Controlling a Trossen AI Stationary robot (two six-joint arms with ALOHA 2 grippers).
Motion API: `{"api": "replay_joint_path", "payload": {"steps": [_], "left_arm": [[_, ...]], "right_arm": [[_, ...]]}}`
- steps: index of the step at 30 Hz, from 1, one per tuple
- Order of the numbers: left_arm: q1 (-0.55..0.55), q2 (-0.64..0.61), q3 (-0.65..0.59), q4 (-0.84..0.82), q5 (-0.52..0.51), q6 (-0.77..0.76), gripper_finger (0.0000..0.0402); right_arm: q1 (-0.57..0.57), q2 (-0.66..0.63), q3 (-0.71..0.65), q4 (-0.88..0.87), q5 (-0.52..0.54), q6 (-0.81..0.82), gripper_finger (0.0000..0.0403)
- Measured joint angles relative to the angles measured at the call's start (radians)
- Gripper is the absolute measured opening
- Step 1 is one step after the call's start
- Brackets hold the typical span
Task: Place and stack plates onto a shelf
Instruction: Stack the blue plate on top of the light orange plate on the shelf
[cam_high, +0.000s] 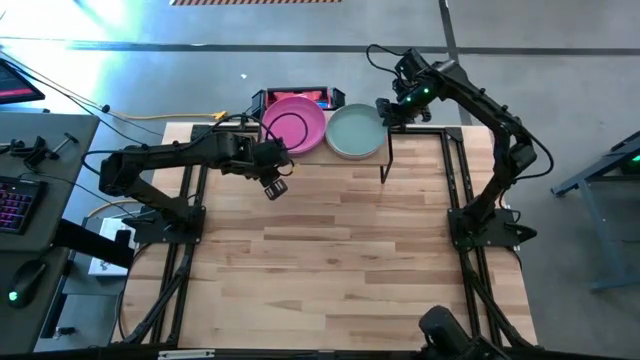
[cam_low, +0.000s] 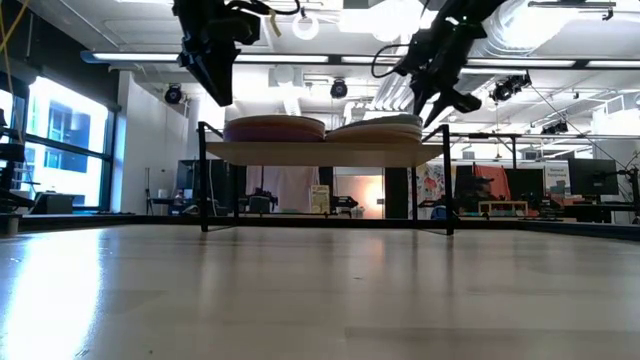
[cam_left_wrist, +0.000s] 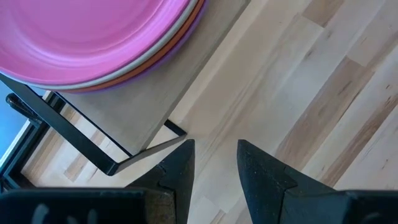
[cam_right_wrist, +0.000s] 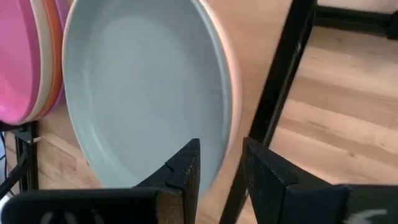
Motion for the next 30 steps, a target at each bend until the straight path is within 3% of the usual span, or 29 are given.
{"api": "replay_joint_path", "payload": {"steps": [9,16,30], "left_arm": [[0.0,0.0,0.0,0.004,0.0,0.0,0.011],[0.0,0.0,0.0,0.03,0.0,0.006,0.011],[0.0,0.0,0.0,0.031,0.0,0.027,0.011]], "right_arm": [[0.035,-0.034,0.0,-0.093,-0.003,0.011,0.0099],[0.107,-0.028,0.0,-0.071,0.016,-0.007,0.0099],[0.131,0.011,0.0,-0.073,0.026,0.02,0.0099]]}}
